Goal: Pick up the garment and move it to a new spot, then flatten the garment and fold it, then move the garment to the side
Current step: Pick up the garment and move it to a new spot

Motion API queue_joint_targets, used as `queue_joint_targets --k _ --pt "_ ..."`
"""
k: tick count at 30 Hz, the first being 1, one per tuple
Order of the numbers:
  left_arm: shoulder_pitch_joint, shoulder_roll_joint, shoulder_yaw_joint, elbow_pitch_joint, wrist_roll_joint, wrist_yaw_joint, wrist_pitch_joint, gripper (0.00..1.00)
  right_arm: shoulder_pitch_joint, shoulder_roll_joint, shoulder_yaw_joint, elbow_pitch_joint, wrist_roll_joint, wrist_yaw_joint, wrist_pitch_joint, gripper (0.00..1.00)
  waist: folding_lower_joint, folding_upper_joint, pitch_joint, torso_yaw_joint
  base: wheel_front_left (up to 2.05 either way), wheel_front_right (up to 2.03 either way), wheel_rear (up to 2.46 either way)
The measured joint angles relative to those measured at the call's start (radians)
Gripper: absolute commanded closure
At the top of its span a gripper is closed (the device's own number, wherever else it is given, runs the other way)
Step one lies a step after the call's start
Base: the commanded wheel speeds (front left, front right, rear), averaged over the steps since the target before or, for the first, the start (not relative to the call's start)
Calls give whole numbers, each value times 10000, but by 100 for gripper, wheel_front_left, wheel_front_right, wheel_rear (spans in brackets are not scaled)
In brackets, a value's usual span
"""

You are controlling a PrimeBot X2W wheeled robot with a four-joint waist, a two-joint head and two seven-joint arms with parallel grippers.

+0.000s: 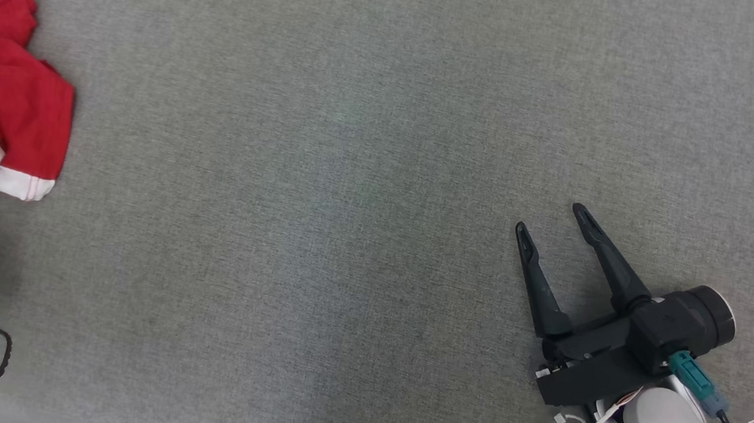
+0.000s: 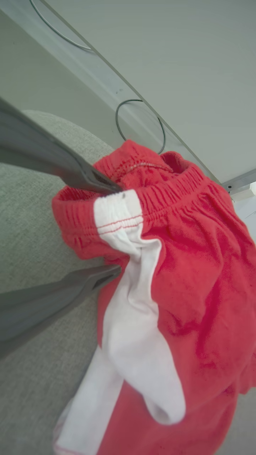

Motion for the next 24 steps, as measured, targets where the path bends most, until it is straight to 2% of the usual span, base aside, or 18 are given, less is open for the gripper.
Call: queue_joint_targets --k 2,3,4,5,6,16,24 --pt "-98 4 35 270 -71 79 -61 0 -4 -13 -52 -59 8 0 -6 0 0 -1 126 -122 0 0 0" --pt "-107 12 40 366 -81 79 -123 5 -7 -15 -75 -65 8 0 -6 0 0 -1 154 -149 0 0 0" --pt "-117 27 27 477 -84 79 -192 27 -8 -15 -86 -71 8 0 -10 0 0 -1 171 -172 0 0 0" --pt "-139 46 31 575 -98 71 -267 84 -8 -13 -88 -71 8 0 -21 0 0 -1 176 -187 0 0 0" --pt "-177 79 56 688 -150 63 -364 100 -9 -12 -90 -67 8 0 -21 0 0 -1 172 -196 0 0 0" --pt "-616 619 -123 1732 -222 -560 -988 100 -42 117 -92 221 8 -2 -17 0 -1 -1 -46 -239 0 0 0" --pt "-1387 976 -1106 1755 178 -1066 -1298 100 46 711 -35 648 157 -2 13 0 -1 0 -705 -454 0 0 0"
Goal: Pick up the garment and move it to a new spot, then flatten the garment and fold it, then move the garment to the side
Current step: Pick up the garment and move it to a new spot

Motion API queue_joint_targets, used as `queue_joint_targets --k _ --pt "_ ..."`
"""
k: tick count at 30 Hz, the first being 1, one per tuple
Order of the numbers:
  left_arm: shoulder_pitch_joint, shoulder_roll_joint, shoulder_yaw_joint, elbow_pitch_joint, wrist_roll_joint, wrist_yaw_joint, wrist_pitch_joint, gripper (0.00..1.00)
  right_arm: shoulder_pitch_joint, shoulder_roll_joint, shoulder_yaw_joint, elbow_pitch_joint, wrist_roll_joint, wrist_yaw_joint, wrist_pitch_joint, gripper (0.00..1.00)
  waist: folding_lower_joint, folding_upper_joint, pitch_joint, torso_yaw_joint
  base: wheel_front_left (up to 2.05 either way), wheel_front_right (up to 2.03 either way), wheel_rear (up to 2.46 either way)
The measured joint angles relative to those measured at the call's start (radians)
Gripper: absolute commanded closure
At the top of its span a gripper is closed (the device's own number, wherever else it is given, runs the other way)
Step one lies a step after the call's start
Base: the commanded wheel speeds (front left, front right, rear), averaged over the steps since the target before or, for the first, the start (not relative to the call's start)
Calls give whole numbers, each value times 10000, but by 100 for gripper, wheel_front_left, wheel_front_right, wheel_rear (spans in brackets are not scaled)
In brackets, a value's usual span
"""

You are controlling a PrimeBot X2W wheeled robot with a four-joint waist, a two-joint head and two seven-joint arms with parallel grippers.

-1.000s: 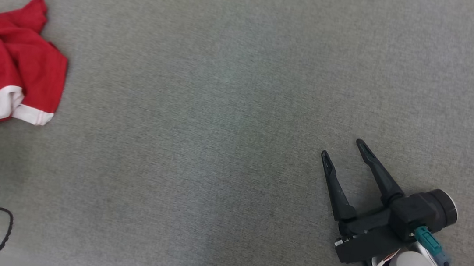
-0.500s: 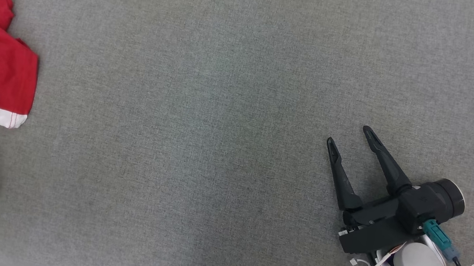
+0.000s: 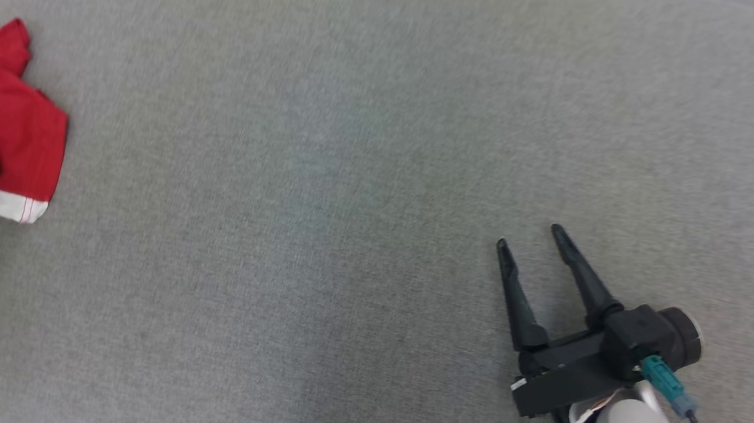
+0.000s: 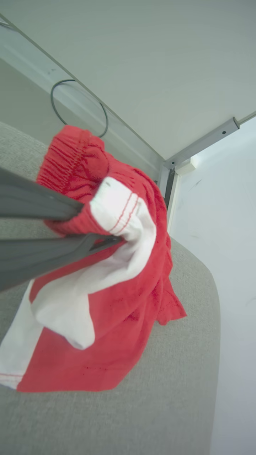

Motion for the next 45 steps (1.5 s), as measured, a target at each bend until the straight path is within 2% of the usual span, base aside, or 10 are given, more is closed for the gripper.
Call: queue_joint_targets --k 4,10,14,20,22,29,38,43,44,45 --pt "-540 -167 -1055 -224 209 -54 -42 100 79 343 -48 173 52 0 0 0 0 0 -429 -230 0 0 0" --pt "-605 -1450 -3049 -928 -251 -77 -73 100 370 780 -138 347 117 0 0 0 -1 -1 -1014 -778 0 0 0" --pt "-258 -2339 -3680 -1331 -531 -77 -84 100 568 982 -384 380 119 0 0 0 0 0 -1335 -1248 0 0 0" --pt "477 -3275 -4385 -1831 -980 -77 -86 100 835 1141 -474 541 119 0 0 0 -1 0 -1737 -2014 0 0 0" --pt "610 -3432 -4504 -1918 -1081 -77 -88 100 863 1164 -529 550 119 0 0 0 -1 -1 -1798 -2149 0 0 0" --pt "1380 -3927 -5804 -2355 -1670 -75 -104 100 1017 1283 -431 711 121 0 0 0 -2 -2 -2155 -3133 0 0 0" --pt "1566 -4025 -8195 -3645 -3371 -73 -113 100 1046 1342 -343 857 176 0 0 0 -2 -2 -2453 -4428 0 0 0" --pt "1388 -4033 -8663 -3942 -3799 167 -113 100 1071 1350 -366 874 201 0 0 0 -2 -2 -2500 -4956 0 0 0" --pt "1336 -4038 -8702 -3946 -3831 219 -113 99 1072 1352 -366 874 205 0 0 0 -2 -2 -2500 -5027 0 0 0" --pt "1315 -4048 -8713 -3931 -3818 309 -113 59 1072 1352 -376 872 219 0 0 0 -2 -2 -2495 -5082 0 0 0"
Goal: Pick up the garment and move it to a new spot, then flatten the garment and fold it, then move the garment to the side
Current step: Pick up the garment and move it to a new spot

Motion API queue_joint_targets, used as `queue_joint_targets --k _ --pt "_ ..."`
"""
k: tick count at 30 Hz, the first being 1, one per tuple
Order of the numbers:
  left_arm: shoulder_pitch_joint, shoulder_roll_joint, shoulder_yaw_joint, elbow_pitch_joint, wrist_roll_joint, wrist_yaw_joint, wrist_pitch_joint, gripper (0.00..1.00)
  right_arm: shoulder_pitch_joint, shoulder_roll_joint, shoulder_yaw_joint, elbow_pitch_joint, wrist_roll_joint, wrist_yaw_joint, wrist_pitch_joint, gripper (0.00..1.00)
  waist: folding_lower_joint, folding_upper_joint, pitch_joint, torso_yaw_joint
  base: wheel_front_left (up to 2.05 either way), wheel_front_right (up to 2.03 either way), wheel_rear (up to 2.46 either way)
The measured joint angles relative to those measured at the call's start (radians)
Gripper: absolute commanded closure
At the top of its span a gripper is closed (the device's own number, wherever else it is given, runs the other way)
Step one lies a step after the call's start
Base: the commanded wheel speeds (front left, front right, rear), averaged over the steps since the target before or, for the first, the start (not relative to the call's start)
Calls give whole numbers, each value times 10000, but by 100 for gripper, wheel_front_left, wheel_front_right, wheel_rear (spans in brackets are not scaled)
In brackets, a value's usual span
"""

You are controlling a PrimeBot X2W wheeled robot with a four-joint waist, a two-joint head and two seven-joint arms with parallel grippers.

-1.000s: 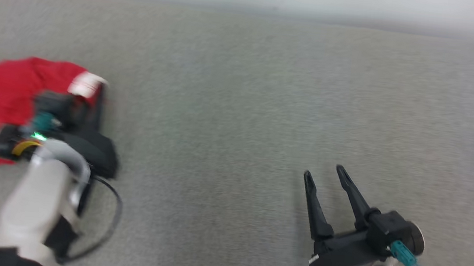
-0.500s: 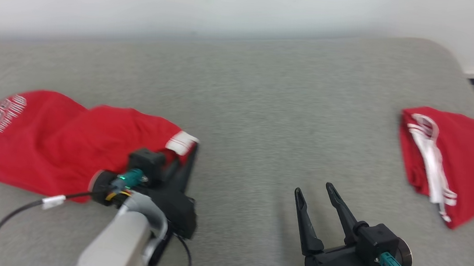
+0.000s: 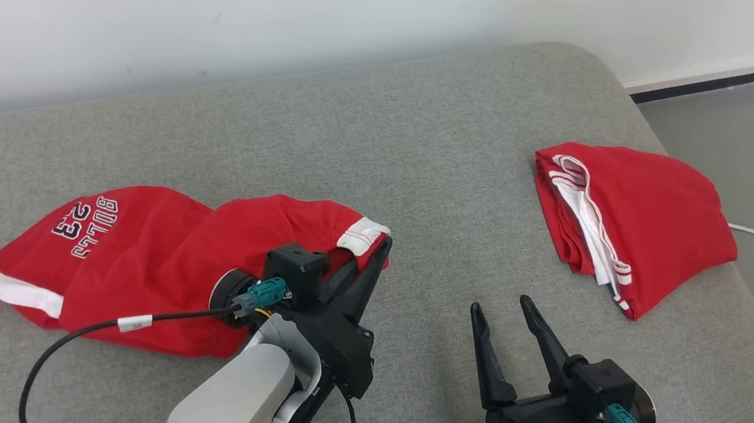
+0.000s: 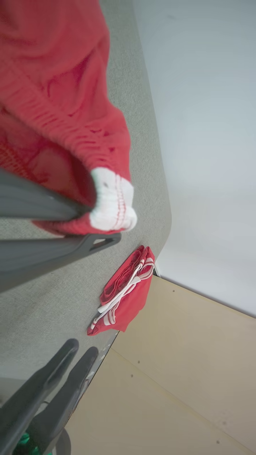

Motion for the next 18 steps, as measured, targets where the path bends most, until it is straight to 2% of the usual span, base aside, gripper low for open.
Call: queue_joint_targets --k 1,2,11,18 --pt "2 -4 15 33 36 65 0 26 1 0 -27 0 6 0 0 0 0 0 11 -32 0 0 0" --pt "7 -4 44 88 79 128 0 0 2 -2 -63 0 12 0 0 0 0 0 25 -36 0 0 0" --pt "737 10 692 512 573 255 0 0 49 6 -236 -31 67 0 0 0 1 1 -59 466 0 0 0" --pt "1898 169 1937 -52 1264 483 0 0 218 13 -255 -52 59 0 0 0 1 2 -348 1035 0 0 0"
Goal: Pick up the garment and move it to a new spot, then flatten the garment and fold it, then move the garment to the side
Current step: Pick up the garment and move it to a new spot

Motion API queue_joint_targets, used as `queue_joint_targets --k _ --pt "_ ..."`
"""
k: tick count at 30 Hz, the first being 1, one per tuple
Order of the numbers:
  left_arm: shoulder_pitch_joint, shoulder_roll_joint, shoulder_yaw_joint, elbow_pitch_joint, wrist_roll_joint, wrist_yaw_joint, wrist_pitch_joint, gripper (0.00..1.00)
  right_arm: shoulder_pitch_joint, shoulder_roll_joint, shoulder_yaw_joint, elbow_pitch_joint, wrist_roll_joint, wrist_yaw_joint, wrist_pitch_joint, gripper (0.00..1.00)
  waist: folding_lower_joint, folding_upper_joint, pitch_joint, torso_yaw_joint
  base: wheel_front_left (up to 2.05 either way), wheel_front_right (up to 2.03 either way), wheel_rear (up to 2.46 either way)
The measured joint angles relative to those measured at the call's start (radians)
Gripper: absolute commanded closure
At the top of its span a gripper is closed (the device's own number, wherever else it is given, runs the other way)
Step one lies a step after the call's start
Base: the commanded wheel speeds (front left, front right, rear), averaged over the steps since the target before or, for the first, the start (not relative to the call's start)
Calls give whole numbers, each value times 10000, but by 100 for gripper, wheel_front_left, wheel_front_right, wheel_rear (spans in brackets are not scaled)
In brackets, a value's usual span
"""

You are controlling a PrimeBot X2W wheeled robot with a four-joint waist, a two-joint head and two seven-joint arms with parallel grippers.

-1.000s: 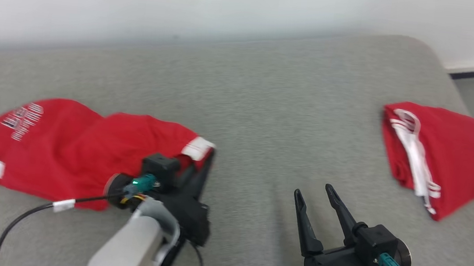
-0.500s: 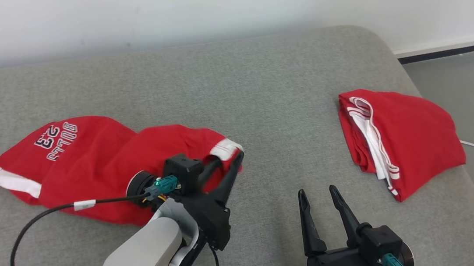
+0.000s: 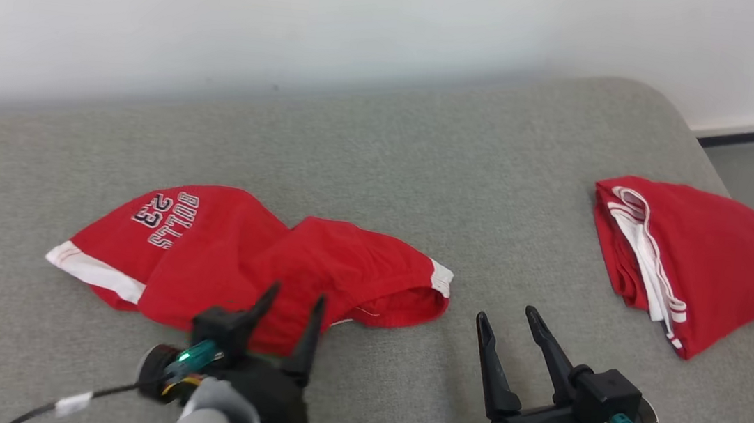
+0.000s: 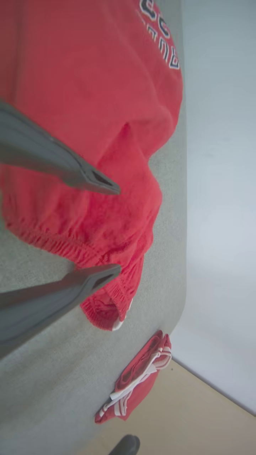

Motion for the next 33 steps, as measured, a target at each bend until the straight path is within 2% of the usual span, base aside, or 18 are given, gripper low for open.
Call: queue_joint_targets --k 3,4,10,20,26,33 --pt "684 188 794 -612 449 198 0 0 112 2 -19 33 -6 0 2 0 -1 -1 -186 224 0 0 0" --pt "1197 314 1338 -1064 715 282 0 0 137 -2 -38 40 -8 0 0 0 0 -1 -318 365 0 0 0" --pt "2654 577 2945 -2502 1764 466 0 0 277 2 -56 38 -10 0 0 0 -1 -1 -607 772 0 0 0" --pt "4830 226 5056 -4441 3030 433 -2 0 481 6 161 107 -6 0 0 0 -2 -1 -943 1083 0 0 0" --pt "5869 -33 5705 -5156 3559 433 0 0 530 4 182 151 -6 0 0 0 -1 -1 -970 1200 0 0 0" --pt "5958 -113 5990 -5206 3802 257 0 0 564 4 192 161 -36 0 0 0 0 -1 -932 1395 0 0 0"
